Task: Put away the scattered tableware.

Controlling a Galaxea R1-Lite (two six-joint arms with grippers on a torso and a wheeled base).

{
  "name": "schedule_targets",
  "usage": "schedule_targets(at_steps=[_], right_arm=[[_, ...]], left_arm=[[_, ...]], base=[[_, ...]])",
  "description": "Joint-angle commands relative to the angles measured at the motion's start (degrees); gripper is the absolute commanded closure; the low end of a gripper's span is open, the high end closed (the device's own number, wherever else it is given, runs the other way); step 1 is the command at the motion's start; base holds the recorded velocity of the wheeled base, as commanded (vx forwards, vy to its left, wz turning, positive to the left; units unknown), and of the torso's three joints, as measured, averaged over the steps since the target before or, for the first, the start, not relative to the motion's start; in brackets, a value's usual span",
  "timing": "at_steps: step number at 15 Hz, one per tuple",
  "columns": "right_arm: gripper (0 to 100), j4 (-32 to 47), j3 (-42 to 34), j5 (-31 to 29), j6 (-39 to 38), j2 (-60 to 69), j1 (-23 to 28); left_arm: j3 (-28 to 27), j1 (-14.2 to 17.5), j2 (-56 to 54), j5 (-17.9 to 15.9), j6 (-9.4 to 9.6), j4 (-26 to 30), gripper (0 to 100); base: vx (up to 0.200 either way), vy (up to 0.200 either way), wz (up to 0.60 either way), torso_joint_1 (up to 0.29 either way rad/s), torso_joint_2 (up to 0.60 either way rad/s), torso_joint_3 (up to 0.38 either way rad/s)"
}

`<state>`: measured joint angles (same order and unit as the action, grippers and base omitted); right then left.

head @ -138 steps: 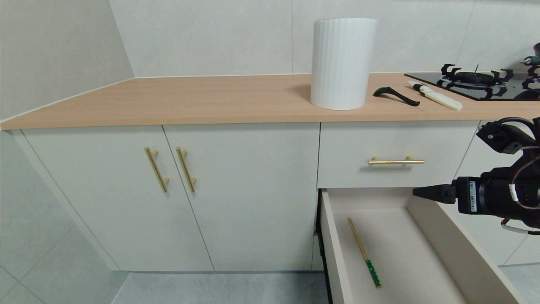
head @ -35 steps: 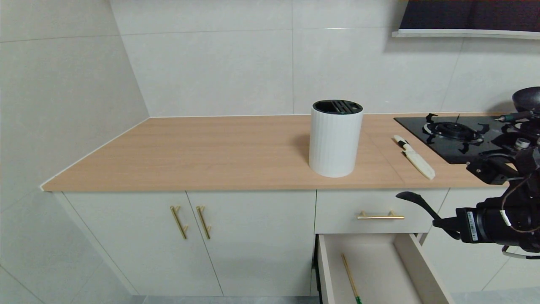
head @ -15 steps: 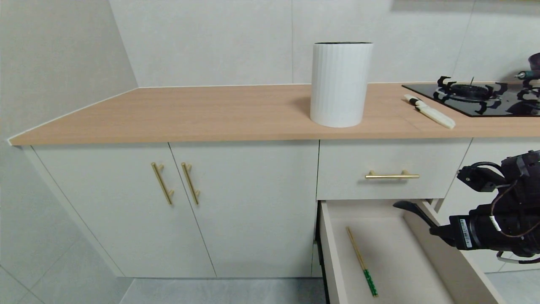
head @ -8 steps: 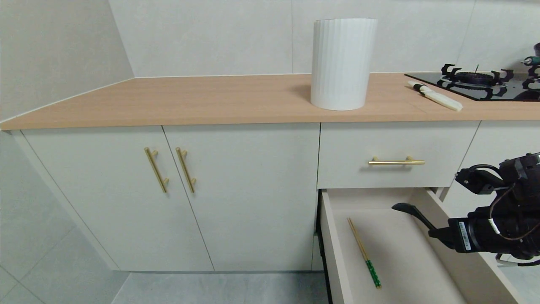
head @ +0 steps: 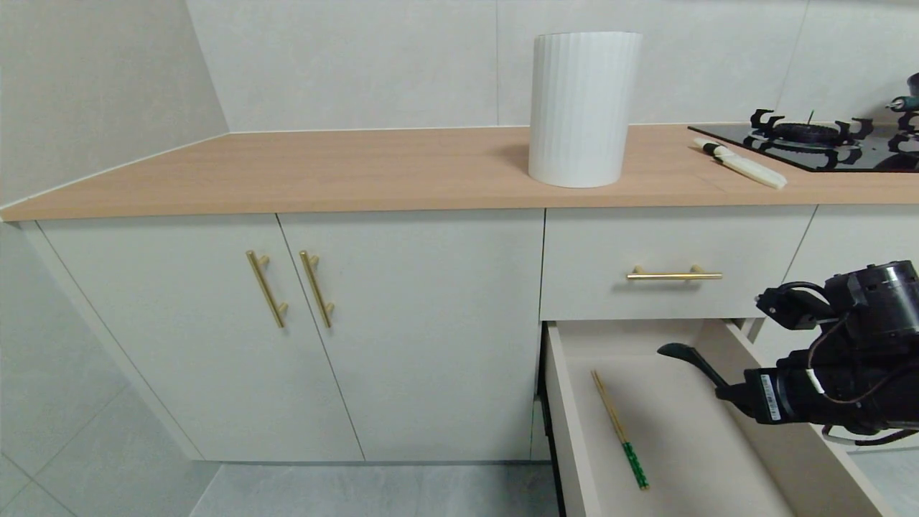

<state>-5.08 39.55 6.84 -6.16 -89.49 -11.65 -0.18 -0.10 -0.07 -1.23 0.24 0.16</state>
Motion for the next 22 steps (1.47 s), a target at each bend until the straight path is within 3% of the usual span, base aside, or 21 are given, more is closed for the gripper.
schedule_targets(at_steps=[1,3,12,22], right_arm=[[100,-5.46,-0.35,-1.21,-1.49,-7.45,0.05],[100,-14.16,-1.31,-4.20,-4.83,-14.92,0.05],[100,-35.43,-3.42,-13.17,-5.27,-41.11,-1.88],[100,-36.05,-2.90,-13.69,-5.53,-42.52,-1.71]], left_arm=[[0.01,0.01,0.07,0.00,0.02,0.02,0],[0.01,0.01,0.07,0.00,0.02,0.02,0],[0.01,0.01,0.07,0.00,0.02,0.02,0],[0.01,0.01,0.07,0.00,0.02,0.02,0]], base=[[0.000,0.000,0.00,0.000,0.00,0.000],[0.000,0.000,0.00,0.000,0.00,0.000],[0.000,0.000,0.00,0.000,0.00,0.000],[0.000,0.000,0.00,0.000,0.00,0.000]])
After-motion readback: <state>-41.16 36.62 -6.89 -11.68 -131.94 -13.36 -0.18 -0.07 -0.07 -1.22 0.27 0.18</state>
